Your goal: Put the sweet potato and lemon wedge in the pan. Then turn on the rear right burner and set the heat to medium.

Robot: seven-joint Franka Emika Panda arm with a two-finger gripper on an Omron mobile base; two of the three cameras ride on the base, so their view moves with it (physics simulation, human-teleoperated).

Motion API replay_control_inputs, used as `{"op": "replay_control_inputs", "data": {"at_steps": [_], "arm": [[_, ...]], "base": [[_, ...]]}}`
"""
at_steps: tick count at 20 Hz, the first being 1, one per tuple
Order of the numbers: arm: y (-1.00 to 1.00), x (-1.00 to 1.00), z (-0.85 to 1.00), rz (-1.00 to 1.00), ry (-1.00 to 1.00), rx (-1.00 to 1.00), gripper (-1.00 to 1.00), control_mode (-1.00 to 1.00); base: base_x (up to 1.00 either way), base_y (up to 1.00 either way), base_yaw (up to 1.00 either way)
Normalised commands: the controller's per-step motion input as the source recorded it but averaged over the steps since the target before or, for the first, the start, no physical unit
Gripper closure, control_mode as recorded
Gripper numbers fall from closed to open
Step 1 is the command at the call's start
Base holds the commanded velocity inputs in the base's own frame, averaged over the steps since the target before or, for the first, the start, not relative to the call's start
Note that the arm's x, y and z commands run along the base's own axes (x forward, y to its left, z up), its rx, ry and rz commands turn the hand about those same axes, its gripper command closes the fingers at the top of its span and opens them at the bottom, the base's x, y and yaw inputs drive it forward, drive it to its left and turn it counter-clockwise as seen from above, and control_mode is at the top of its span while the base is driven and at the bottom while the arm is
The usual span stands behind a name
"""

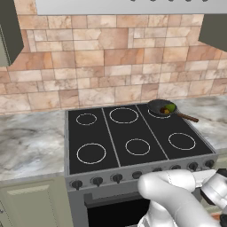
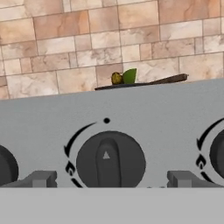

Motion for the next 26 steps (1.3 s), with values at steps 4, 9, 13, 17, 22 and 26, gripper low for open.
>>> {"op": "replay_control_inputs", "data": {"at_steps": [4, 9, 13, 17, 22, 26], "arm": [[0.00, 0.22, 0.00, 0.00, 0.00, 0.00, -1.00, -1.00], [0.00, 0.15, 0.00, 0.00, 0.00, 0.00, -1.00, -1.00], [0.00, 0.00, 0.00, 0.00, 0.00, 0.00, 1.00, -1.00], [0.00, 0.00, 0.00, 0.00, 0.00, 0.00, 1.00, -1.00], [0.01, -0.04, 0.00, 0.00, 0.00, 0.00, 1.00, -1.00], [0.04, -0.02, 0.00, 0.00, -0.01, -0.05, 1.00, -1.00]], "base": [[0.00, 0.00, 0.00], [0.00, 0.00, 0.00], [0.00, 0.00, 0.00], [0.00, 0.00, 0.00], [0.00, 0.00, 0.00], [0.00, 0.00, 0.00]]}}
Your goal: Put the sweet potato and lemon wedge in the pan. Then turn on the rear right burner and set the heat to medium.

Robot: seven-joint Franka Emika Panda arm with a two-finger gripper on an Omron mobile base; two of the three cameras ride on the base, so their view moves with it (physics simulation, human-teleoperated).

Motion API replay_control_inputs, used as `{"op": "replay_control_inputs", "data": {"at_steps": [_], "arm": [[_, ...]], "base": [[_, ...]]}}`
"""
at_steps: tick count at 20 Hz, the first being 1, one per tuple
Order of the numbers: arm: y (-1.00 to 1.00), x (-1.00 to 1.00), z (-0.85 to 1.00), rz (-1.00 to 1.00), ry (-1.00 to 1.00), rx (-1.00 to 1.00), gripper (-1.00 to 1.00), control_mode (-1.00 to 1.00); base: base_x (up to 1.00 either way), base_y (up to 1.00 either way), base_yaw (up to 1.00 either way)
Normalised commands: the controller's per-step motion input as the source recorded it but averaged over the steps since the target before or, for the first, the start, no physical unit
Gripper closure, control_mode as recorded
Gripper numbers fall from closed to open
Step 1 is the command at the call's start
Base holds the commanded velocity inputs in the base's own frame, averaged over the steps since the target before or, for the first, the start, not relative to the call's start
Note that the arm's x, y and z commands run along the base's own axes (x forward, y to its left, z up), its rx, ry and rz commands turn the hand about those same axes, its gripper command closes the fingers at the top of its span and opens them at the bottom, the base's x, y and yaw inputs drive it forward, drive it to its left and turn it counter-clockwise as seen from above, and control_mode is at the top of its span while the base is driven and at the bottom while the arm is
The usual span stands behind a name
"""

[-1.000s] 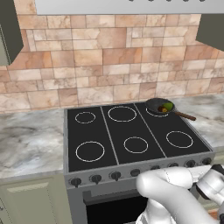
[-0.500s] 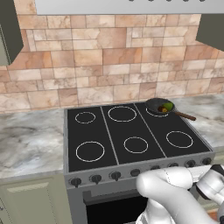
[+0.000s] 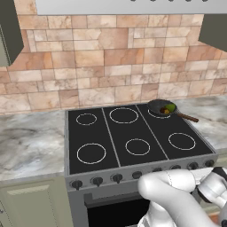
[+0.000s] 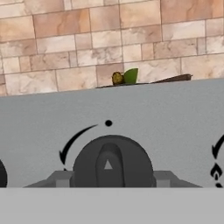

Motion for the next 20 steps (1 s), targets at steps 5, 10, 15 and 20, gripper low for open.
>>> {"op": "replay_control_inputs", "data": {"at_steps": [5, 10, 15, 20], "arm": [[0.00, 0.00, 0.00, 0.00, -0.09, -0.19, 1.00, -1.00], [0.00, 0.00, 0.00, 0.00, -0.09, -0.20, 1.00, -1.00], [0.00, 0.00, 0.00, -0.04, -0.02, -0.21, 1.00, -1.00], [0.00, 0.00, -0.01, -0.11, 0.00, -0.23, 1.00, -1.00]], "base": [[0.00, 0.00, 0.00], [0.00, 0.00, 0.00], [0.00, 0.00, 0.00], [0.00, 0.00, 0.00]]}}
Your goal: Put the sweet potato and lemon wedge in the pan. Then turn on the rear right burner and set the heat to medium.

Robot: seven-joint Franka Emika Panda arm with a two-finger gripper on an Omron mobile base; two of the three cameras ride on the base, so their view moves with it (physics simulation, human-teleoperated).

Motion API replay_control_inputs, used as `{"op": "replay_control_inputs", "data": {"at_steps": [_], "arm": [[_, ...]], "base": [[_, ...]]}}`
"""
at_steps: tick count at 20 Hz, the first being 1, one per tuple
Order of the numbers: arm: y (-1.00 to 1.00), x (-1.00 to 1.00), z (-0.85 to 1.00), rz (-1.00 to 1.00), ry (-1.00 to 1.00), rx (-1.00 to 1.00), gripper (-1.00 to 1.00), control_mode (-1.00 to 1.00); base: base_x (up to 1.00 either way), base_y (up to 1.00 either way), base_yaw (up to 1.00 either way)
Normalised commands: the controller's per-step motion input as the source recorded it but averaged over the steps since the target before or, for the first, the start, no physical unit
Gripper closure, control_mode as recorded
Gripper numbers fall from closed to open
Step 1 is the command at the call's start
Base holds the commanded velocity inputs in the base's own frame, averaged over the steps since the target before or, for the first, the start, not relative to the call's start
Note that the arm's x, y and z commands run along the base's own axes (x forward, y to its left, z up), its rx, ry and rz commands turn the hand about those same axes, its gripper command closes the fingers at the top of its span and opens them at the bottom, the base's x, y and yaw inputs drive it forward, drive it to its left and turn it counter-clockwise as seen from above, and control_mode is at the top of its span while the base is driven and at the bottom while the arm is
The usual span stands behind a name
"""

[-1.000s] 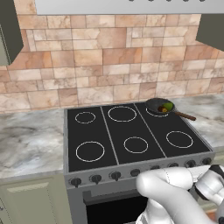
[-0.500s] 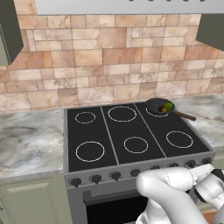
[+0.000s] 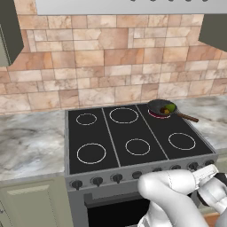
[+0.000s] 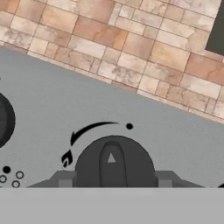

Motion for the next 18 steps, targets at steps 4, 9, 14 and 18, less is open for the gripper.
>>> {"op": "replay_control_inputs", "data": {"at_steps": [4, 9, 14, 18], "arm": [[0.00, 0.00, -0.01, -0.16, 0.00, -0.24, 1.00, -1.00], [0.00, 0.00, -0.12, -0.17, 0.00, -0.27, 1.00, -1.00], [0.00, 0.00, -0.18, -0.15, 0.00, -0.32, 1.00, -1.00], [0.00, 0.00, -0.19, -0.16, 0.00, -0.33, 1.00, -1.00]], "base": [[0.00, 0.00, 0.00], [0.00, 0.00, 0.00], [0.00, 0.00, 0.00], [0.00, 0.00, 0.00]]}}
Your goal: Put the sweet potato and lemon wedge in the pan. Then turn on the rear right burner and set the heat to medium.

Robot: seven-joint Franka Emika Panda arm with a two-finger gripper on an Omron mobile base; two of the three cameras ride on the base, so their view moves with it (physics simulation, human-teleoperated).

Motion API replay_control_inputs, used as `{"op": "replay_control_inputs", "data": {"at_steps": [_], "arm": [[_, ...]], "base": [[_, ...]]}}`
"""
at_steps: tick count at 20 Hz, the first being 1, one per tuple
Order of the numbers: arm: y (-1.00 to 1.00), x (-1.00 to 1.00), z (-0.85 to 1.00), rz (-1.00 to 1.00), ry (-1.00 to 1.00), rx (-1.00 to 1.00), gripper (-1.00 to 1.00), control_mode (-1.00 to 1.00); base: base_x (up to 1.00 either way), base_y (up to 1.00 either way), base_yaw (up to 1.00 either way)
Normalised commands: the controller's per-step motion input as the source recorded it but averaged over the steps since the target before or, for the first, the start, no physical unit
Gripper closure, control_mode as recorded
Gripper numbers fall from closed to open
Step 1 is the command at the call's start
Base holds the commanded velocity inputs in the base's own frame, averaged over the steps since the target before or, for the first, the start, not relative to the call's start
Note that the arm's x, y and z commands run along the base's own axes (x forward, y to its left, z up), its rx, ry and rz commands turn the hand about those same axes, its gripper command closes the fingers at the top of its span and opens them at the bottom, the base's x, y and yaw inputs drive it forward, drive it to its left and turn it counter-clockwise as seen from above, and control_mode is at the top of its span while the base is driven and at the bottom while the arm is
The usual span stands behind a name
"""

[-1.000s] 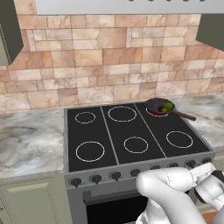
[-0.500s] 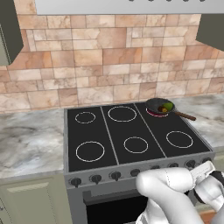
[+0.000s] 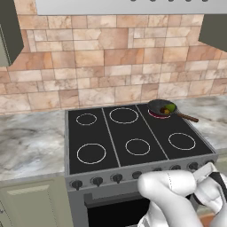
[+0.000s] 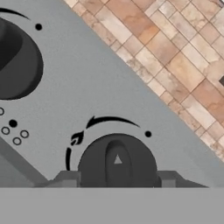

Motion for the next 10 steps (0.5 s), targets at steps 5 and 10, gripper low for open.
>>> {"op": "replay_control_inputs", "data": {"at_steps": [5, 10], "arm": [[0.00, 0.00, -0.14, -0.13, -0.07, -0.33, 1.00, -1.00], [0.00, 0.00, 0.00, -0.02, -0.23, -0.21, 1.00, -1.00]], "base": [[0.00, 0.00, 0.00], [0.00, 0.00, 0.00]]}}
